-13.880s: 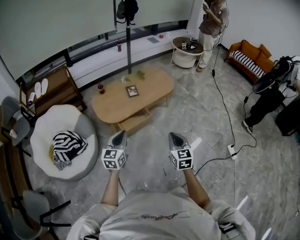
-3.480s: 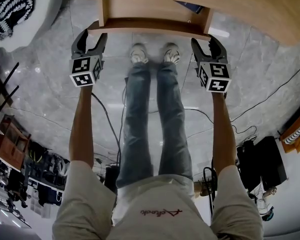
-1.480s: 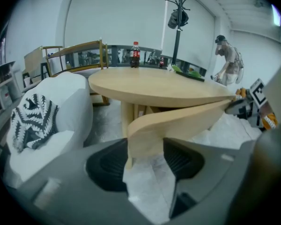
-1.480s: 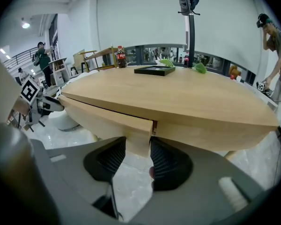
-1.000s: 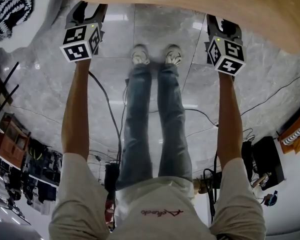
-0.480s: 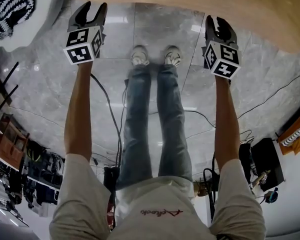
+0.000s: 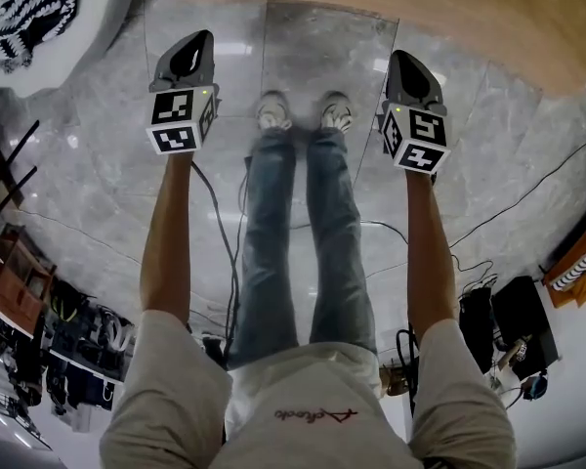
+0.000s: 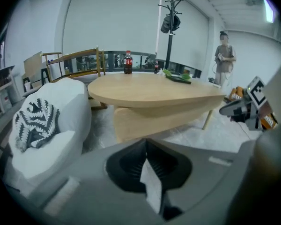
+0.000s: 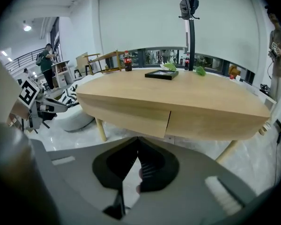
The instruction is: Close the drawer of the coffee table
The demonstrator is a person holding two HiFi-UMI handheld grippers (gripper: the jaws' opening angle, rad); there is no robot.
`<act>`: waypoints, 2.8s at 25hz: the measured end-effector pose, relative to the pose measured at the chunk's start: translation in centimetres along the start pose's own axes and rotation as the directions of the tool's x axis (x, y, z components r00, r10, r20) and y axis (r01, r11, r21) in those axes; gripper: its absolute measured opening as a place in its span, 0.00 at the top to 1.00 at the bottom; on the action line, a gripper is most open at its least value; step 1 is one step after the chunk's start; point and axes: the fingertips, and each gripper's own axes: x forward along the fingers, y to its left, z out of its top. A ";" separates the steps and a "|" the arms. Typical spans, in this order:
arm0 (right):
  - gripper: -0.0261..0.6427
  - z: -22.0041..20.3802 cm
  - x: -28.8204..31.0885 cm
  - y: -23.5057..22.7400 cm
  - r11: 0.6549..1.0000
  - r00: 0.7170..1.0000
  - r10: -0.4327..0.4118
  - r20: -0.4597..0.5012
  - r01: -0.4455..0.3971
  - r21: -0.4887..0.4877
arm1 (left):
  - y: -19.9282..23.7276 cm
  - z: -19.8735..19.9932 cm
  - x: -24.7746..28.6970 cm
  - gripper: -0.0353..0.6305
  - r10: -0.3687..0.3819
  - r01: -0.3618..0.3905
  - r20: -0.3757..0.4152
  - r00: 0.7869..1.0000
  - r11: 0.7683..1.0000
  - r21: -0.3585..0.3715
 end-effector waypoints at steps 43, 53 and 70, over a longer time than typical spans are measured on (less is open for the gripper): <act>0.95 37.1 -46.4 3.2 0.998 0.872 -0.043 0.487 0.060 -0.019 | -15.8 41.2 -40.3 0.95 -0.087 0.044 0.441 0.893 0.993 0.106; 0.95 39.9 -53.3 3.6 0.996 0.828 -0.036 0.559 0.074 -0.045 | -15.8 47.3 -47.5 0.95 -0.031 -0.008 0.546 0.837 0.998 0.070; 0.95 44.7 -53.6 3.0 0.995 0.792 -0.037 0.609 0.088 -0.053 | -17.2 51.1 -47.3 0.95 -0.074 0.002 0.591 0.803 0.993 0.121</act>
